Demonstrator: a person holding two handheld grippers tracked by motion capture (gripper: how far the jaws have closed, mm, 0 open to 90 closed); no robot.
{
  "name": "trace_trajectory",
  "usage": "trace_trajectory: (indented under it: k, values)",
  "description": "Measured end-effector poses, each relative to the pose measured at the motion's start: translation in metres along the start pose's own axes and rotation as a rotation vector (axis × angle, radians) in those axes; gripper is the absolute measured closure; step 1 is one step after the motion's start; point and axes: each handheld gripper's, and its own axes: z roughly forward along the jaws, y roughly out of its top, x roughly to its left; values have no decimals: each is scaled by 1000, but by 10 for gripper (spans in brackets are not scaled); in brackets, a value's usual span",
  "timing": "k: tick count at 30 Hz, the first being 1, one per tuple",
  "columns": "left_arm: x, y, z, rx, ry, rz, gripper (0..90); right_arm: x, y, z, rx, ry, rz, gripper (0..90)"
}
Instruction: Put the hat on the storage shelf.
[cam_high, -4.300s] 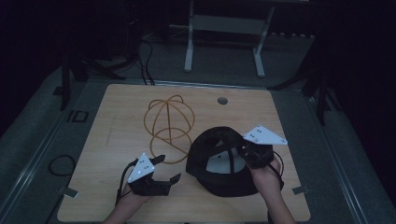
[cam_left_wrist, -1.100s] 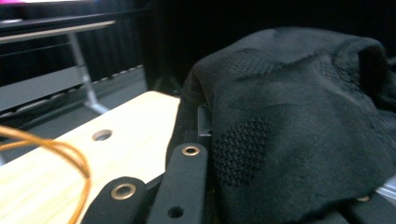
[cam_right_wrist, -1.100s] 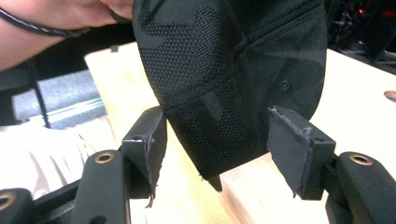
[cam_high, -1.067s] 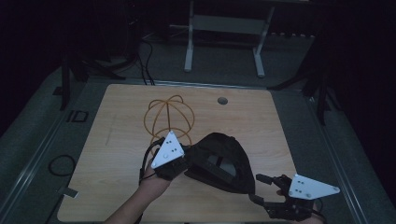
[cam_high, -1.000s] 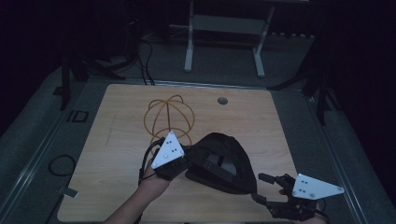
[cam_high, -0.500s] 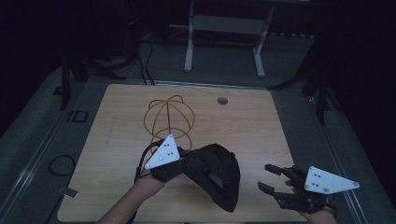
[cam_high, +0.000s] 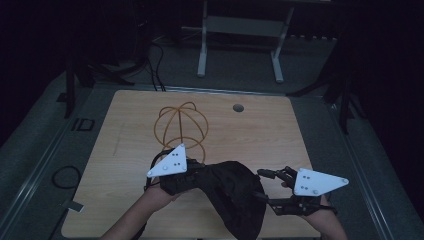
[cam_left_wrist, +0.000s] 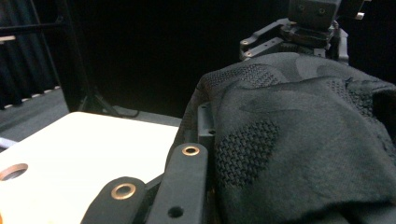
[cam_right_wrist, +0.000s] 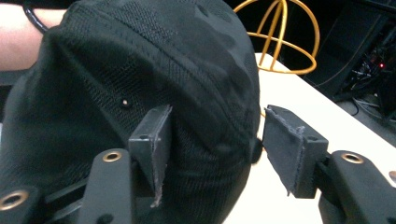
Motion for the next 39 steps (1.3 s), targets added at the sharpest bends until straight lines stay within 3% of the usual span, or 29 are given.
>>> trace_trajectory:
  k: [5, 9, 12, 14, 20, 25, 30, 36, 39]
  values:
    - [2, 0, -2, -9, -8, -12, 887, 3, 5, 6, 2, 24, -71, 509]
    - [1, 1, 1, -3, -6, -14, 887, 5, 7, 9, -21, 42, -76, 676]
    - [2, 0, 2, -4, -8, -24, 887, 6, 7, 13, 12, 55, -88, 817]
    - [3, -1, 2, 5, 2, -22, 886, 7, 7, 16, 29, 51, -84, 863]
    - [8, -4, 2, 32, 13, -41, 884, 5, 8, 15, 19, 45, -53, 875]
    - [8, -1, 1, 30, 20, -34, 874, 1, 10, 8, -38, 68, 0, 878]
    - [10, 2, -3, 35, 36, -36, 681, -3, 11, 1, -67, 56, 23, 877]
    - [6, 2, -8, 63, 88, 8, 576, -11, 10, -12, -97, 5, 64, 877]
    - [5, 2, -9, 77, 113, 19, 576, -13, 10, -15, -103, -17, 70, 877]
